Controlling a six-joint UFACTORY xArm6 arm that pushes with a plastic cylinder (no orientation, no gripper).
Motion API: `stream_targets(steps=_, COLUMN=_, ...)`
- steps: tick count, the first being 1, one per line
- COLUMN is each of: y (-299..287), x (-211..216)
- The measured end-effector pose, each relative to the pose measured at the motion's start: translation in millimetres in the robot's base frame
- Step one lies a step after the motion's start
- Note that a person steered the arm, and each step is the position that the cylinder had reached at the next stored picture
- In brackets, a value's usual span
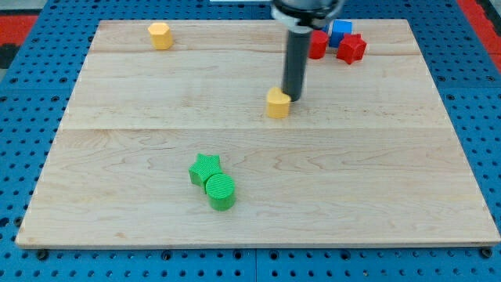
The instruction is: Push the yellow heart diagonally to the bottom right side of the yellow hexagon
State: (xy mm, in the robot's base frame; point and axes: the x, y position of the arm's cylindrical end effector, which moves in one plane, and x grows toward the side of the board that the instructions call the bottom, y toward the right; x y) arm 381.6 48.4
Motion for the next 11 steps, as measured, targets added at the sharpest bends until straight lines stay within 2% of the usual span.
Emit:
stream_targets(steps=1, y=49, x=24)
stream_targets(steps=2, y=34, x=56)
stream_targets(steps=3, y=-33, x=55)
stream_targets(steps=5, y=-72, x=37)
stream_targets(steps=6, y=-56, x=45)
stream_targets(steps=7, y=0, x=54)
stream_targets(steps=8, y=29, x=34)
stream_targets(steps=10, y=-139, x=-8)
stream_targets(steps=11, y=-99, x=29)
